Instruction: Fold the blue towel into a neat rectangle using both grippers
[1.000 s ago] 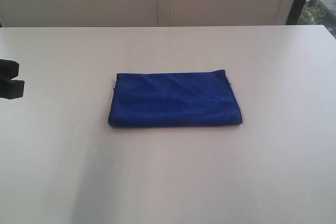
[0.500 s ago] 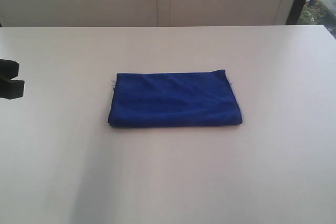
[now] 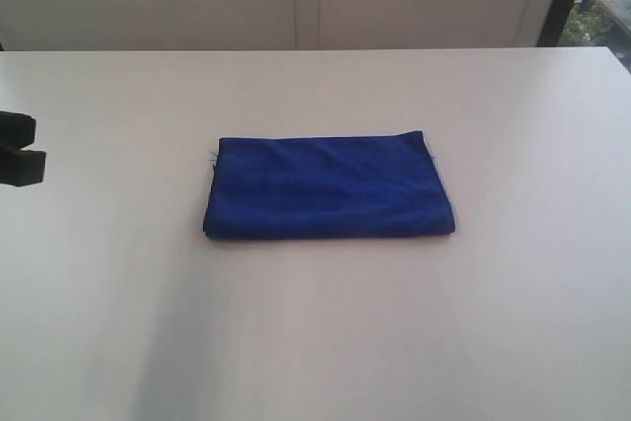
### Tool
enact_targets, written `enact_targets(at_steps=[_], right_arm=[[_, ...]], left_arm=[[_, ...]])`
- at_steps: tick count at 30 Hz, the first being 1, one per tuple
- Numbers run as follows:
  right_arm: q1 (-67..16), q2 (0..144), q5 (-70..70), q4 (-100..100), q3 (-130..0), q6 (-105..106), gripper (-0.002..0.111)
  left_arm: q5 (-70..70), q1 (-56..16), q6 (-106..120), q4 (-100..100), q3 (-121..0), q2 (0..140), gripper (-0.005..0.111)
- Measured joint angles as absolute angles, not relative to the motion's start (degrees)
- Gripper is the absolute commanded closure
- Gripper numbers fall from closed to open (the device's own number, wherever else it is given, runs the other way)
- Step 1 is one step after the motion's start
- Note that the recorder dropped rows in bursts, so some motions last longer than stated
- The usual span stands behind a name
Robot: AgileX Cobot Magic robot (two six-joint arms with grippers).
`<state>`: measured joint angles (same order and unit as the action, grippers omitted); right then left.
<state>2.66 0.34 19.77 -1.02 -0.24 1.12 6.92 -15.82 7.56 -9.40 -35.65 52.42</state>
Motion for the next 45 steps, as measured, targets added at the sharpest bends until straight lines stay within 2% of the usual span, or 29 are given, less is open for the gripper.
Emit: enact_targets(at_steps=[34, 45], right_arm=[[2.66, 0.34, 19.77, -1.02, -0.24, 1.12, 0.108], [2.66, 0.34, 19.77, -1.02, -0.24, 1.12, 0.108]], left_arm=[[6.81, -15.82, 7.56, -9.40, -35.65, 52.17, 0.107], [6.93, -11.70, 7.56, -9.40, -35.65, 37.19, 0.107]])
